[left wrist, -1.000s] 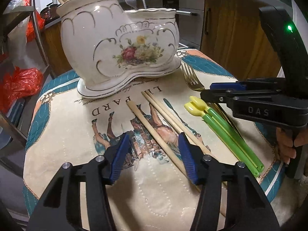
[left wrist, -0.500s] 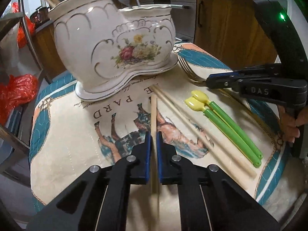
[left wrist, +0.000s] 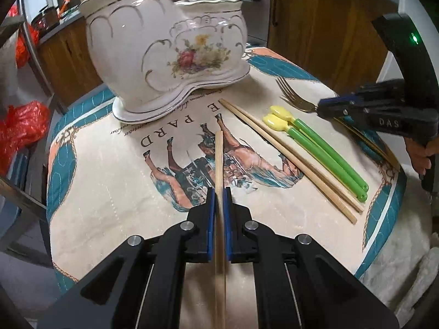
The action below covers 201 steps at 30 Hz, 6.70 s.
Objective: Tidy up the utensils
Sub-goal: 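Lift the gold fork with the right gripper while the left lifts the chopstick toward the holder, then lower the fork into the short cup with right gripper while left lowers chopstick, then open the right gripper to release the fork into the short cup, then withdraw both open grippers from the holder back over the table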
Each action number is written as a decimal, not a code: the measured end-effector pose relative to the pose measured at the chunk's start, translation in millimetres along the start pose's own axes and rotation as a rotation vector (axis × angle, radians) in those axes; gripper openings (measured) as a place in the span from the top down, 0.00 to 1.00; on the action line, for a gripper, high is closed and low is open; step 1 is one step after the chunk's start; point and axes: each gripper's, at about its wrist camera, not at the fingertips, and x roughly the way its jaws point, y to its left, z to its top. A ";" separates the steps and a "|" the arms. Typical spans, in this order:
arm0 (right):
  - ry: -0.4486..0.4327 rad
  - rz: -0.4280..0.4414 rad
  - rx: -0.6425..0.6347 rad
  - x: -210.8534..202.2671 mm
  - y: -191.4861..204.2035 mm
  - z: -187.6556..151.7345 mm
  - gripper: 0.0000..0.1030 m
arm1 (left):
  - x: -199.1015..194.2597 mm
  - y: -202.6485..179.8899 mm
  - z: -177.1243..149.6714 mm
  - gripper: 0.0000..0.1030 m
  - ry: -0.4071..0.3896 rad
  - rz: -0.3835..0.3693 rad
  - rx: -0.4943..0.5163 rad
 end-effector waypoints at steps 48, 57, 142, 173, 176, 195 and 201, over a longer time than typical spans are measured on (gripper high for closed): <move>-0.468 0.004 -0.143 -87.4 27.0 -3.3 0.94 | -45.7 22.8 3.4 0.94 -0.448 0.079 -0.014; -0.722 0.000 -0.109 -115.8 31.0 20.8 0.94 | -80.7 42.0 16.8 0.94 -0.681 0.009 -0.096; -0.629 0.096 0.138 -16.8 1.8 127.8 0.93 | -86.9 94.4 116.2 0.95 -0.913 0.005 -0.149; -0.566 0.026 0.162 -83.1 15.3 -3.3 0.14 | -102.6 39.6 0.5 0.08 -0.695 0.086 -0.223; -0.543 0.023 0.174 -78.6 13.4 -11.7 0.10 | -92.7 28.2 -9.8 0.07 -0.664 0.095 -0.204; -0.461 -0.016 0.178 -49.9 4.3 -29.6 0.07 | -47.6 26.8 -20.9 0.06 -0.527 0.060 -0.265; -0.412 -0.014 0.175 -40.4 2.4 -30.3 0.07 | -40.4 19.2 -17.9 0.06 -0.499 0.097 -0.238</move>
